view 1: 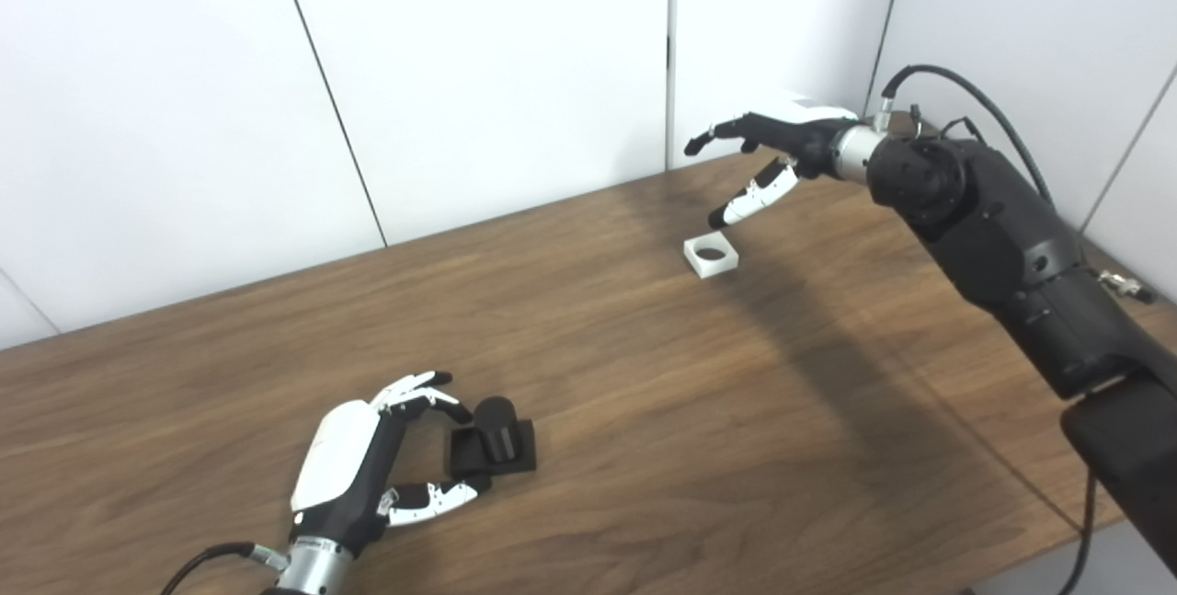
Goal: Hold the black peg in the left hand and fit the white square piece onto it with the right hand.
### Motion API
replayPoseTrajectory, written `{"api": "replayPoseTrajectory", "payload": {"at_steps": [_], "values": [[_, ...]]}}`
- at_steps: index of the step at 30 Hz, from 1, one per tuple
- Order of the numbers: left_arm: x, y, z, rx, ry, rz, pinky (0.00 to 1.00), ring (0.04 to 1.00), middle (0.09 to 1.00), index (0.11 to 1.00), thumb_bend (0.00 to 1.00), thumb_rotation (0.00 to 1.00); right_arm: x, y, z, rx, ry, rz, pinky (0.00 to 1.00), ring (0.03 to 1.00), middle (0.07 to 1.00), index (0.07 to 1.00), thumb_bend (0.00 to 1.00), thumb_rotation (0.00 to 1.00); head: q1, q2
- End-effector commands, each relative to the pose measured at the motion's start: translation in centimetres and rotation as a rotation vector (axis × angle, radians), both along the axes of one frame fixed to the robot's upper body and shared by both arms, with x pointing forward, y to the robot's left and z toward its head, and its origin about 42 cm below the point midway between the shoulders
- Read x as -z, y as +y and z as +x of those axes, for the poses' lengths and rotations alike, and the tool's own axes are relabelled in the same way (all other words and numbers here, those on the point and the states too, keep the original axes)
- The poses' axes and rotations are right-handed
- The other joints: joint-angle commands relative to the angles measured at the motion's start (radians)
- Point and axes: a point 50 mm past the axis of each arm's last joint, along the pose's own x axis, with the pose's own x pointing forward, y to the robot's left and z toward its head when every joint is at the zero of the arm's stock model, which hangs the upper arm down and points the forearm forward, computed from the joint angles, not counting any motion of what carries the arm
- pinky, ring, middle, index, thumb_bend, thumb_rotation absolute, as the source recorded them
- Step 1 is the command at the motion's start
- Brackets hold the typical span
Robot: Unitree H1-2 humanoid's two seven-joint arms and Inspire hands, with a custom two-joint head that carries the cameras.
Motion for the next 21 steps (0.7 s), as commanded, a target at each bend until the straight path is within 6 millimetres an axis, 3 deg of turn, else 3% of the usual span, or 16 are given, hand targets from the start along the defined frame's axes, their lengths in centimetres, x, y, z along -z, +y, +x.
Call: {"api": "replayPoseTrajectory", "payload": {"at_steps": [1,7,21], "values": [[0.92,0.35,-0.39,0.007,0.047,0.038,0.75,0.876,0.847,0.575,0.72,0.19,-3.87,-0.22,0.31,-0.030,-0.093,-0.034,0.81,0.916,0.898,0.832,0.78,0.43,0.001,0.002],[0.99,0.33,-0.39,0.004,0.060,0.039,0.77,0.884,0.851,0.567,0.72,0.19,-3.31,0.12,0.14,-0.054,-0.058,-0.094,0.85,0.936,0.916,0.831,0.77,0.40,0.007,0.005],[1.16,0.24,-0.45,0.006,0.071,0.044,0.78,0.896,0.857,0.550,0.71,0.18,-2.87,0.22,-0.43,-0.054,-0.055,-0.107,0.83,0.926,0.905,0.832,0.76,0.41,0.010,0.010]]}}
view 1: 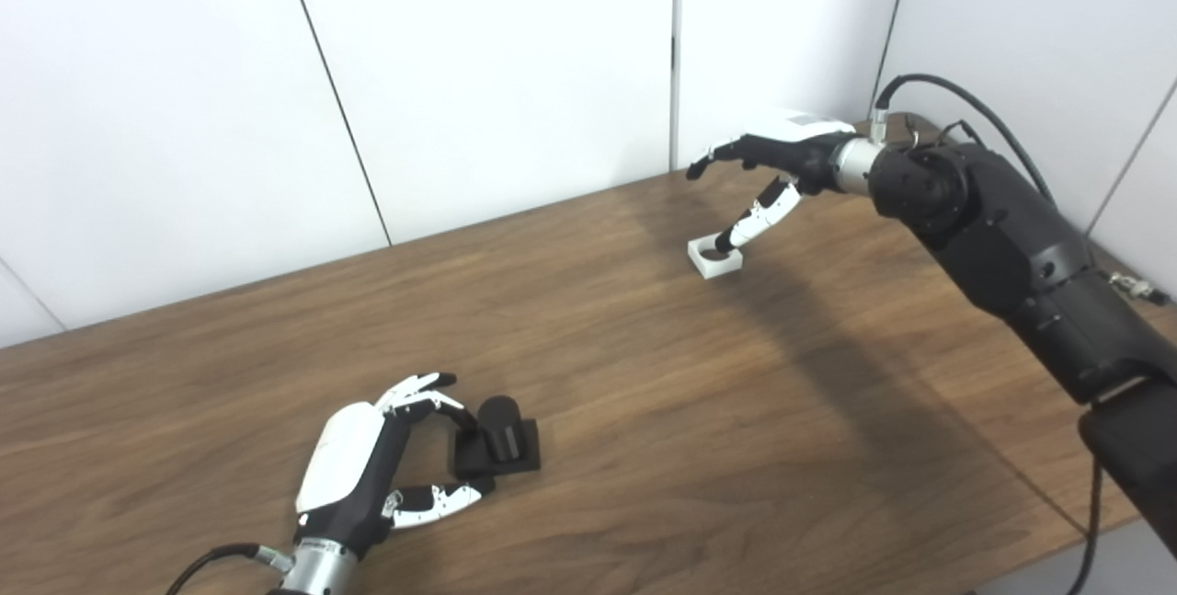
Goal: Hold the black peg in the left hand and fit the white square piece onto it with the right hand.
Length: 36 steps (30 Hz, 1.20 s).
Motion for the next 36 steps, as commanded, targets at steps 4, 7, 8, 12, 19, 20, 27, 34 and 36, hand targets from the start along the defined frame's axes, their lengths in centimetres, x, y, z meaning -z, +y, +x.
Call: {"api": "replayPoseTrajectory", "payload": {"at_steps": [4,7,8,12,19,20,27,34,36], "values": [[1.1,0.2,-0.3,0.005,0.064,0.044,0.78,0.893,0.855,0.552,0.71,0.18,-3.2,-0.3,0.0,-0.026,-0.080,-0.036,0.83,0.920,0.902,0.829,0.75,0.40,0.000,0.000],[1.1,0.2,-0.3,0.006,0.061,0.042,0.78,0.889,0.853,0.551,0.71,0.19,-3.0,-0.2,0.1,-0.039,-0.059,-0.057,0.85,0.934,0.912,0.840,0.76,0.42,0.002,-0.003],[1.1,0.2,-0.3,0.006,0.059,0.042,0.78,0.888,0.852,0.550,0.71,0.19,-2.9,-0.1,0.2,-0.039,-0.044,-0.066,0.86,0.937,0.916,0.843,0.76,0.42,0.003,-0.003],[1.2,0.1,-0.3,0.005,0.061,0.039,0.77,0.887,0.851,0.552,0.72,0.18,-2.4,0.6,0.8,-0.042,0.014,-0.144,0.91,0.953,0.939,0.862,0.85,0.45,0.003,-0.003],[1.1,0.1,-0.4,0.007,0.055,0.041,0.77,0.885,0.850,0.552,0.72,0.19,-1.0,1.6,2.6,-0.023,0.060,-0.231,0.91,0.969,0.949,0.863,0.97,0.44,0.013,-0.004],[1.1,0.1,-0.4,0.007,0.055,0.041,0.77,0.885,0.850,0.552,0.72,0.18,-0.9,1.6,2.8,-0.023,0.059,-0.233,0.91,0.966,0.946,0.864,0.98,0.43,0.013,-0.004],[1.1,0.3,-0.4,0.003,0.054,0.046,0.77,0.882,0.849,0.554,0.72,0.19,-0.1,1.8,3.9,-0.016,0.063,-0.265,0.92,0.964,0.945,0.875,1.00,0.44,0.018,-0.005],[1.2,0.5,-0.1,0.000,0.056,0.039,0.78,0.882,0.849,0.549,0.73,0.17,0.2,1.9,4.1,-0.005,0.062,-0.276,0.94,0.963,0.942,0.880,0.96,0.40,0.013,-0.012],[1.2,0.4,0.0,0.001,0.052,0.039,0.77,0.880,0.847,0.548,0.73,0.18,0.2,1.6,4.2,0.008,0.062,-0.276,0.94,0.966,0.944,0.881,0.95,0.40,0.013,-0.012]]}}
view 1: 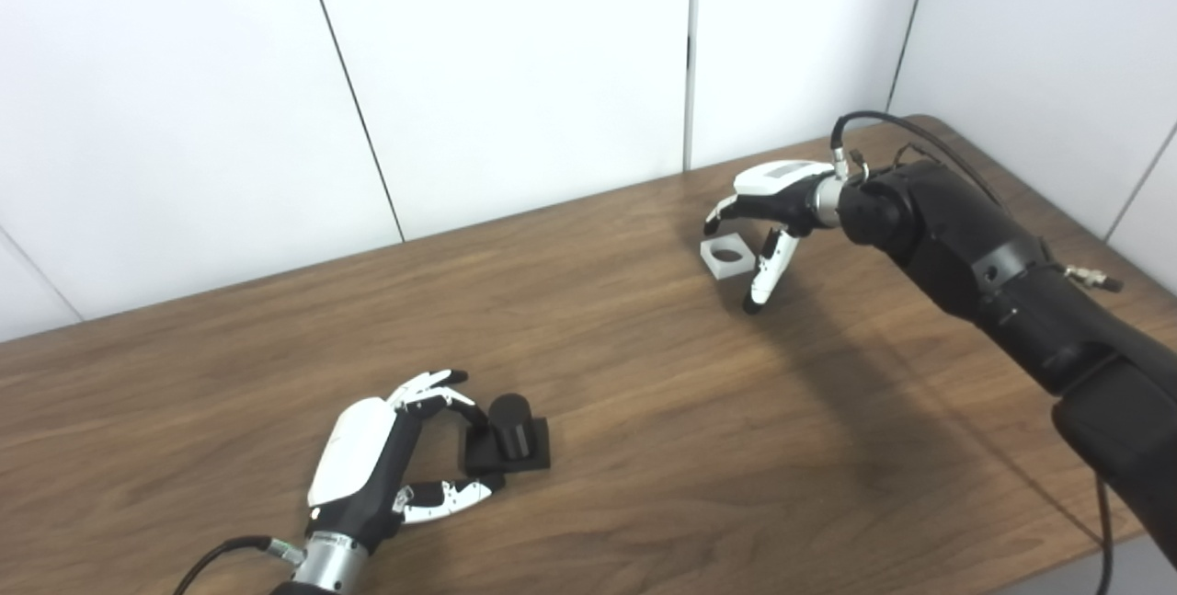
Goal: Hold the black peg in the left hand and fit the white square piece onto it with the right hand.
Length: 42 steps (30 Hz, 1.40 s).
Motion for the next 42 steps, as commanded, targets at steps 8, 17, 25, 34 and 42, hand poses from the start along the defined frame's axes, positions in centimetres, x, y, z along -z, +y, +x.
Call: {"api": "replayPoseTrajectory", "payload": {"at_steps": [8,17,25,34,42], "values": [[1.0,0.7,0.1,0.000,0.052,0.048,0.76,0.879,0.847,0.548,0.72,0.18,-3.3,0.1,1.2,0.016,-0.097,-0.046,0.94,0.957,0.936,0.862,0.89,0.34,0.006,0.002],[1.0,0.8,-0.2,-0.001,0.051,0.053,0.76,0.879,0.847,0.552,0.73,0.18,-2.6,0.3,0.7,0.013,-0.121,-0.064,0.99,0.961,0.913,0.700,0.74,0.25,0.008,0.007],[1.0,0.8,-0.4,-0.003,0.054,0.055,0.76,0.881,0.849,0.558,0.72,0.19,-2.1,0.2,0.5,0.010,-0.126,-0.031,1.00,0.957,0.895,0.656,0.72,0.25,0.014,0.015],[1.0,0.5,-0.6,-0.005,0.070,0.053,0.79,0.891,0.856,0.561,0.72,0.20,-1.3,0.9,0.7,0.030,-0.123,-0.007,0.99,0.963,0.897,0.652,0.70,0.29,0.028,0.023],[0.9,0.5,-0.5,-0.008,0.073,0.058,0.81,0.899,0.863,0.565,0.72,0.22,-0.6,2.0,1.3,0.026,-0.111,0.002,0.98,0.951,0.902,0.672,0.73,0.32,0.032,0.026]]}}
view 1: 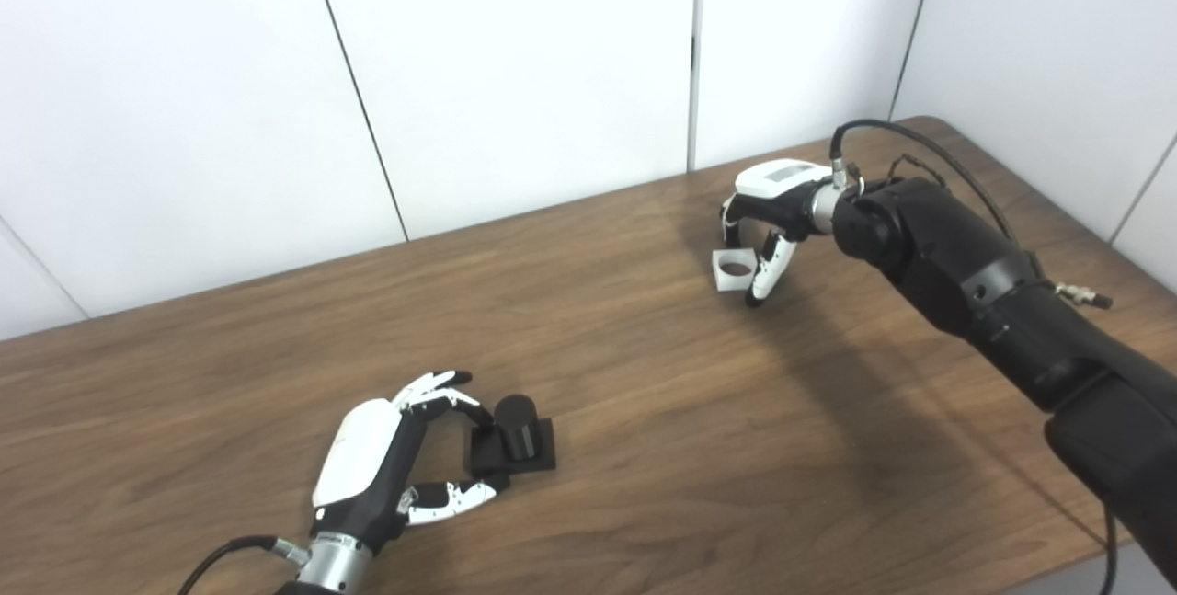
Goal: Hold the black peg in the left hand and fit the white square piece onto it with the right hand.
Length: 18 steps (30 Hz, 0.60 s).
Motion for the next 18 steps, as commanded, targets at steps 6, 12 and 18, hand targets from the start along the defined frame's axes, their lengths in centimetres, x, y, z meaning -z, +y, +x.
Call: {"api": "replayPoseTrajectory", "payload": {"at_steps": [6,12,18], "values": [[0.86,0.60,-0.09,-0.002,0.060,0.057,0.80,0.896,0.862,0.564,0.71,0.21,-2.25,1.63,1.29,0.007,-0.035,-0.022,0.94,0.952,0.921,0.729,0.82,0.38,-0.001,0.003],[0.77,0.59,-0.01,-0.002,0.054,0.055,0.80,0.893,0.860,0.563,0.72,0.22,-2.04,1.77,1.23,0.021,-0.052,-0.045,0.94,0.948,0.914,0.713,0.84,0.40,0.000,0.005],[0.82,0.77,0.01,-0.001,0.058,0.057,0.80,0.893,0.861,0.564,0.72,0.23,-1.85,1.45,1.01,0.024,-0.063,-0.033,0.96,0.943,0.902,0.681,0.80,0.36,0.001,0.008]]}}
